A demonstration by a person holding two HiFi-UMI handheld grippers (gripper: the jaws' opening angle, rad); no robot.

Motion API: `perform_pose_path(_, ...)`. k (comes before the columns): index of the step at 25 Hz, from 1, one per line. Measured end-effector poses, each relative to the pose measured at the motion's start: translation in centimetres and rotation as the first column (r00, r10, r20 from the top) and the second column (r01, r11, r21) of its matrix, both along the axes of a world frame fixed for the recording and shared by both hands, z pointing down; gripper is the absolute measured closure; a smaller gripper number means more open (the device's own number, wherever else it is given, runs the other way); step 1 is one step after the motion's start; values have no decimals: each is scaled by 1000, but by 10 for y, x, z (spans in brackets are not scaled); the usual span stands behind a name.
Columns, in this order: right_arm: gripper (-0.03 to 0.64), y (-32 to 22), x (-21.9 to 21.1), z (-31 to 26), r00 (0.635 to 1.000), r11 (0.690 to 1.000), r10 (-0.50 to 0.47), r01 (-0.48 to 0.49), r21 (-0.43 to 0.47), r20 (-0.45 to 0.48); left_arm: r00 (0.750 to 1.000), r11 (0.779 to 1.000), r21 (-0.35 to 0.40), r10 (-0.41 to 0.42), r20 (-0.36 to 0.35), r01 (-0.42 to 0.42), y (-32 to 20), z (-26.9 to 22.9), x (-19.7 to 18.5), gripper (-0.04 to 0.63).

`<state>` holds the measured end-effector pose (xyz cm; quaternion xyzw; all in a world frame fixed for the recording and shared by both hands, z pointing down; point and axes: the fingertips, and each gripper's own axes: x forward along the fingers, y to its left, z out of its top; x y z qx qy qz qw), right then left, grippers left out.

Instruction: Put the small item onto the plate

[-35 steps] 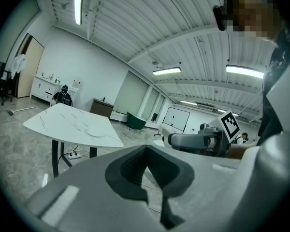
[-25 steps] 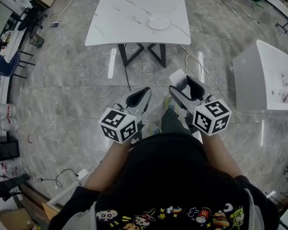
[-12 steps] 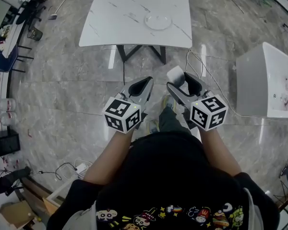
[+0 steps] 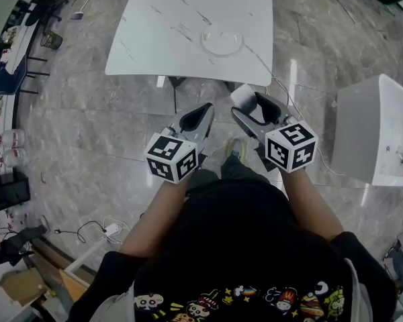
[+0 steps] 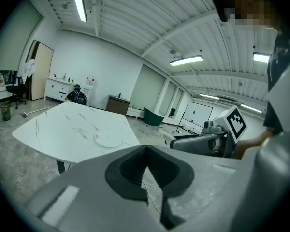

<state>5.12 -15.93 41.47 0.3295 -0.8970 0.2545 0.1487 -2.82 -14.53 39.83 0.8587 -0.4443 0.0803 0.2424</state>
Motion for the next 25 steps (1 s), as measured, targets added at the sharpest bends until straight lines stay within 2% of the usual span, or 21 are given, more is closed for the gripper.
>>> perform_pose_path(3, 287, -25, 2, 6, 1000, 1000, -15, 15, 5, -8, 1000, 1000, -10, -8, -7, 8, -20, 7, 3, 595)
perform_pose_path(10, 287, -70, -5, 24, 1000, 1000, 0, -1, -31, -26, 999, 999, -23, 37, -19, -38, -66, 9, 10, 595)
perform_pose_path(14, 287, -100, -20, 29, 999, 998, 14, -16, -53, -37, 998, 997, -45, 60, -34, -61, -101, 16, 1, 595)
perform_pose_path(18, 287, -129, -33, 40, 998, 996, 40, -44, -76, -53, 997, 996, -80, 38, -60, -43, -140, 30, -13, 594)
perform_pose_path(25, 287, -177, -47, 71, 991, 987, 84, -97, -127, -103, 996, 988, -137, 64, -56, -71, -198, 64, -33, 595)
